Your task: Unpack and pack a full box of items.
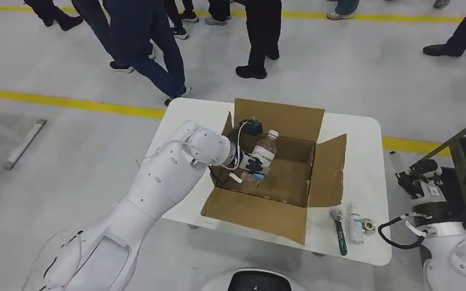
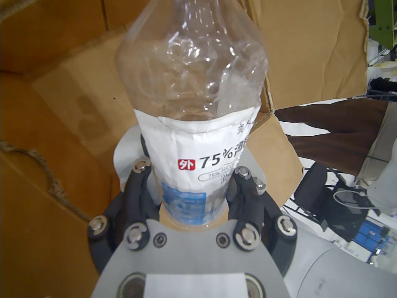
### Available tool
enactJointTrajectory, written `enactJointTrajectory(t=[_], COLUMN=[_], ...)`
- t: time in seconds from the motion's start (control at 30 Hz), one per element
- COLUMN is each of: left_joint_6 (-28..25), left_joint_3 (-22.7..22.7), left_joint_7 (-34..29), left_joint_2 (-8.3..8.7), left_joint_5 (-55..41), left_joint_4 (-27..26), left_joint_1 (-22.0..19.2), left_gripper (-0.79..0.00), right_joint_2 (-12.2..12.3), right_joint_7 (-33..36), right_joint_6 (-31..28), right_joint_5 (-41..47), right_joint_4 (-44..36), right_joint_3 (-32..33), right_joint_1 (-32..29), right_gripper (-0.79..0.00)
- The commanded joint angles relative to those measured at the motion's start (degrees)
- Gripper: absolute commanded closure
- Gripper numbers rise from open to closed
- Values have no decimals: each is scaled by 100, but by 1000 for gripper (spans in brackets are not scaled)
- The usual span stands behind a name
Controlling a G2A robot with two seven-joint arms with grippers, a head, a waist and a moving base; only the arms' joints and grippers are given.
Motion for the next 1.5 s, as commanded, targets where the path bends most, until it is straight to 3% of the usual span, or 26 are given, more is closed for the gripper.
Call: enactJointTrajectory(t=[0.0, 0.07, 0.33, 0.37, 0.43, 0.73, 1.03, 1.33, 1.47], left_joint_6=[57, 71, 71, 71, 71, 408, 697, 595, 435], left_joint_3=[171, 318, 318, 318, 318, 383, 755, 1043, 1024], left_joint_7=[103, 87, 87, 87, 87, 400, 356, 376, 414], left_joint_2=[-105, -212, -212, -212, -212, -257, -663, -1122, -1203], left_joint_5=[18, -52, -52, -52, -52, 155, 28, -170, -296], left_joint_4=[350, 632, 632, 632, 632, 810, 1592, 2619, 2759], left_joint_1=[-101, -173, -173, -173, -173, -82, -373, -516, -564], left_gripper=[0, 0, 0, 0, 0, 0, 0, 0, 0], right_joint_2=[0, 0, 0, 0, 0, 0, 0, 0, 0], right_joint_7=[0, 0, 0, 0, 0, 0, 0, 0, 0], right_joint_6=[0, 0, 0, 0, 0, 0, 0, 0, 0], right_joint_5=[0, 0, 0, 0, 0, 0, 0, 0, 0], right_joint_4=[0, 0, 0, 0, 0, 0, 0, 0, 0], right_joint_3=[0, 0, 0, 0, 0, 0, 0, 0, 0], right_joint_1=[0, 0, 0, 0, 0, 0, 0, 0, 0], right_gripper=[-785, -785, -785, -339, 0, 0, 0, 0, 0])
